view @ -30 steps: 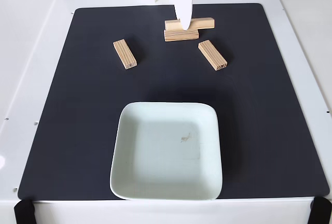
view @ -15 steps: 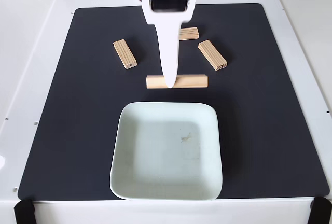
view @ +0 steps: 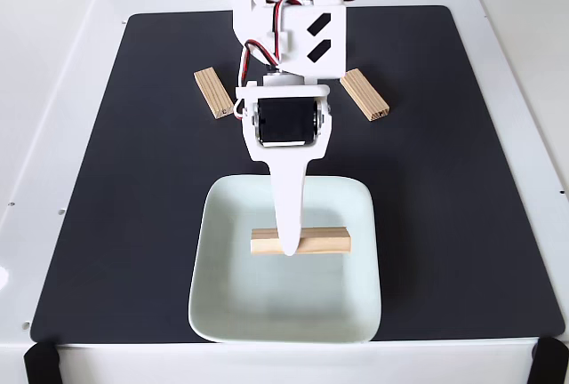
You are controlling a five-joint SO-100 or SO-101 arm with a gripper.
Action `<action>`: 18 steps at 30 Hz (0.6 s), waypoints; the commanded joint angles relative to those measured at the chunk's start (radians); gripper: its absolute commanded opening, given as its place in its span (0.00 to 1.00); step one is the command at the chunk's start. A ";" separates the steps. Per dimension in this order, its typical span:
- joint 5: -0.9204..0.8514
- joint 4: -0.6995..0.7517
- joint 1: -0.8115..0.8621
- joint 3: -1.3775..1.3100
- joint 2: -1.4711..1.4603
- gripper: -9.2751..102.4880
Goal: Pick up the wooden block and place them on the plate.
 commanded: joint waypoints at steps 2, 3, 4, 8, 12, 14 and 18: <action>0.009 -0.017 0.009 -0.061 -0.002 0.08; 0.009 -0.017 0.011 -0.061 -0.003 0.08; 0.009 -0.017 0.011 -0.061 -0.005 0.08; 0.009 -0.018 0.014 -0.061 -0.005 0.08; 0.011 -0.023 0.015 -0.061 -0.005 0.08; 0.012 -0.055 0.015 -0.055 -0.006 0.08; 0.051 -0.107 0.031 -0.048 -0.006 0.08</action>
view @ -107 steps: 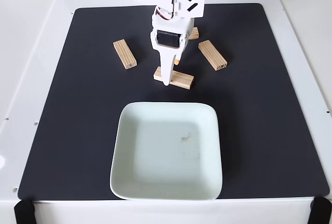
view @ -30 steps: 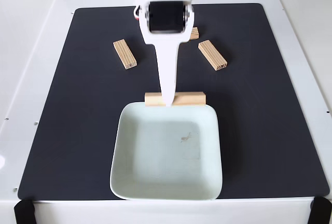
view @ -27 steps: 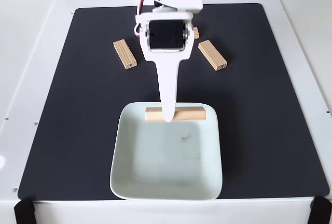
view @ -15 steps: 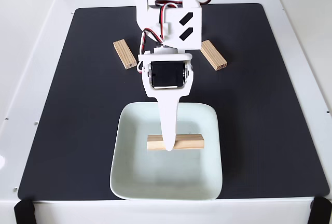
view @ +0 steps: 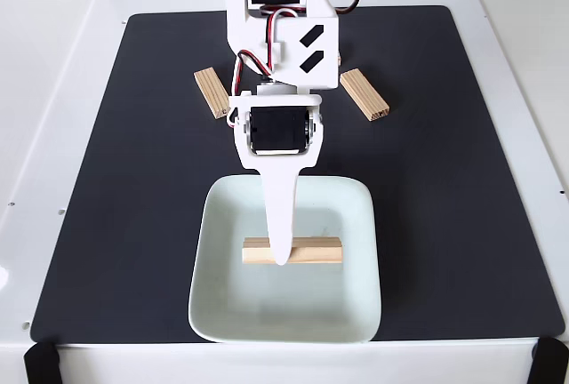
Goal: Pick up the wooden block and place them on the plate.
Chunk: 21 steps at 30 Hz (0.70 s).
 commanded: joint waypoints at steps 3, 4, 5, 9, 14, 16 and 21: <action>0.048 -0.028 0.023 -0.046 0.000 0.08; 0.048 -0.026 0.025 -0.055 -0.012 0.08; 0.046 -0.028 0.028 -0.057 -0.018 0.08; 0.048 -0.023 0.038 -0.057 -0.026 0.08; 0.055 -0.023 0.038 -0.052 -0.028 0.08; 0.055 -0.023 0.038 -0.046 -0.026 0.09; 0.055 -0.021 0.038 -0.040 -0.025 0.29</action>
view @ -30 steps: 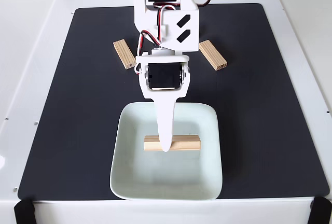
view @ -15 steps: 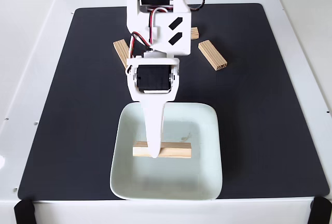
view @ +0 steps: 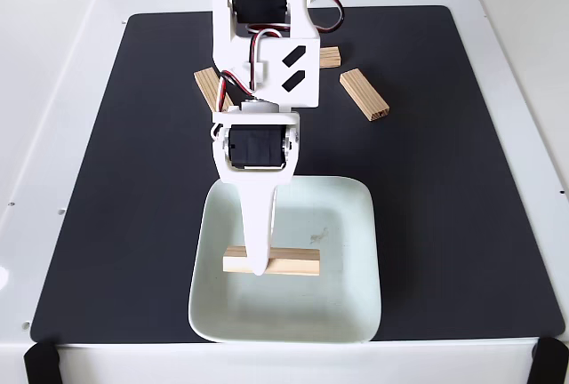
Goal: Pick up the wooden block and place them on the plate.
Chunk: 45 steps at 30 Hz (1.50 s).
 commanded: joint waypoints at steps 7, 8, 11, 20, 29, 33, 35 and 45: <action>0.000 -0.008 -0.006 -0.035 0.023 0.38; 0.000 -0.008 -0.008 -0.037 0.025 0.38; 0.005 -0.008 -0.008 -0.037 0.028 0.37; 0.011 0.115 -0.021 0.080 0.190 0.17; 0.012 0.267 -0.031 0.360 0.512 0.08; 0.011 0.275 -0.032 0.589 0.690 0.08; -0.003 0.275 -0.046 0.723 0.787 0.08; -0.078 0.359 -0.098 1.204 1.266 0.08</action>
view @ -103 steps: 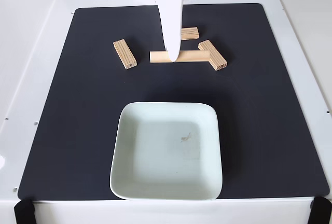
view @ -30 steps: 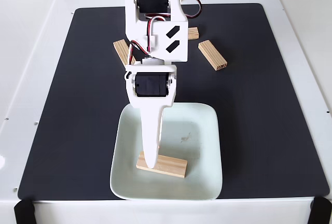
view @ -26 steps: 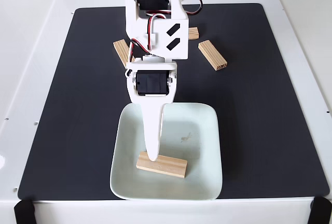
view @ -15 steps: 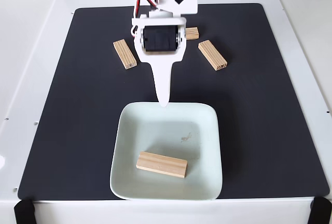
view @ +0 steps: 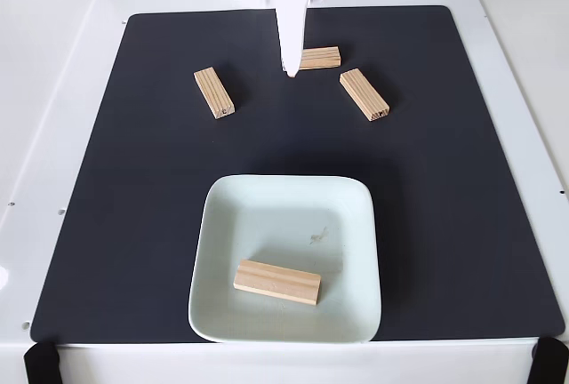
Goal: Pick up the wooden block and place them on the plate.
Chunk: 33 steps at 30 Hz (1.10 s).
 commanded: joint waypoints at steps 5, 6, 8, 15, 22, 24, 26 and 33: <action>0.052 0.282 -0.175 0.183 0.367 0.08; 0.117 0.296 -0.213 0.209 0.396 0.08; 0.247 0.290 -0.288 0.256 0.433 0.08; 0.532 0.215 -0.374 0.400 0.442 0.08; 0.552 0.135 -0.379 0.578 0.440 0.08; 0.561 0.110 -0.377 0.606 0.417 0.08; 0.565 0.091 -0.374 0.603 0.367 0.08; 0.565 0.011 -0.365 0.594 0.184 0.08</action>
